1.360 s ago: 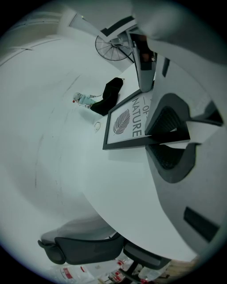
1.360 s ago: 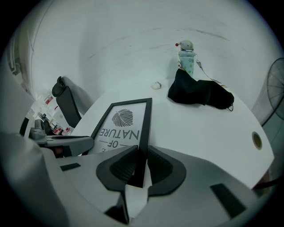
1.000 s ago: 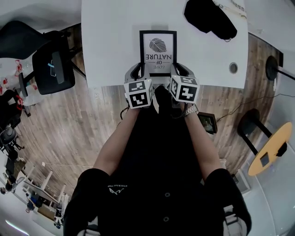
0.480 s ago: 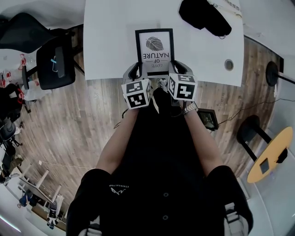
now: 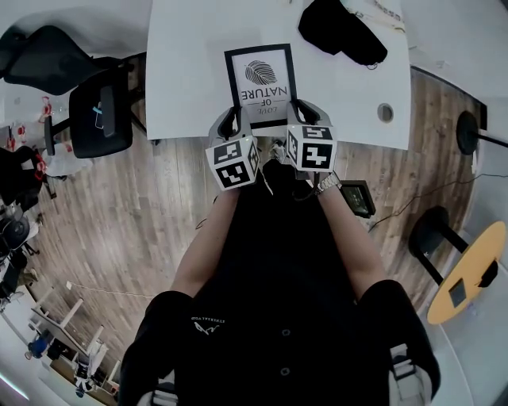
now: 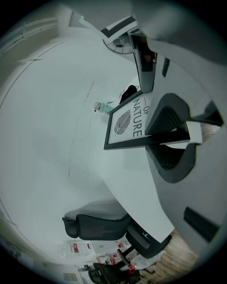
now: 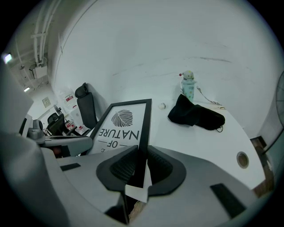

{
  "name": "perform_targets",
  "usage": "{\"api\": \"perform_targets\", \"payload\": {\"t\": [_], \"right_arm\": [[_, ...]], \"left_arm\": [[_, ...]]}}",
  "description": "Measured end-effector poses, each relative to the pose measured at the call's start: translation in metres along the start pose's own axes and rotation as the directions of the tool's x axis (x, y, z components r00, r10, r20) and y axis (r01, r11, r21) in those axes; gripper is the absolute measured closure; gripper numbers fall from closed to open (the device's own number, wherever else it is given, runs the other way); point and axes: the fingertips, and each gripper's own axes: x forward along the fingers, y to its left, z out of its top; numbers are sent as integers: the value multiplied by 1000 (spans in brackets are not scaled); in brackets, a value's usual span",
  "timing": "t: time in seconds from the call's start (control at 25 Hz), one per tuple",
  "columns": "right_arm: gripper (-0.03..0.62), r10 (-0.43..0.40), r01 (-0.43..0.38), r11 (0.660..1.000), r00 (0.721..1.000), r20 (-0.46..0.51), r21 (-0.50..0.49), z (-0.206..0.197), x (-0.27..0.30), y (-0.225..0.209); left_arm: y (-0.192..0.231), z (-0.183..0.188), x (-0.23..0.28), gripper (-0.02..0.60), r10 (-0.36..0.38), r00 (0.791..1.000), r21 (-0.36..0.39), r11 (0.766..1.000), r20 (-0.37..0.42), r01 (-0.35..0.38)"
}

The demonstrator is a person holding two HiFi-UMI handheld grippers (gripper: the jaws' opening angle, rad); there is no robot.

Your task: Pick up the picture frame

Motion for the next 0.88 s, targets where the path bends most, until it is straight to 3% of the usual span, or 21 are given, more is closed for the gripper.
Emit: {"api": "perform_targets", "payload": {"t": [0.48, 0.88], "right_arm": [[528, 25, -25, 1000, 995, 100, 1, 43, -27, -2], [528, 42, -39, 999, 973, 225, -21, 89, -63, 7]], "left_arm": [[-16, 48, -22, 511, 19, 993, 26, 999, 119, -22], [-26, 97, -53, 511, 14, 970, 40, 999, 242, -24]]}}
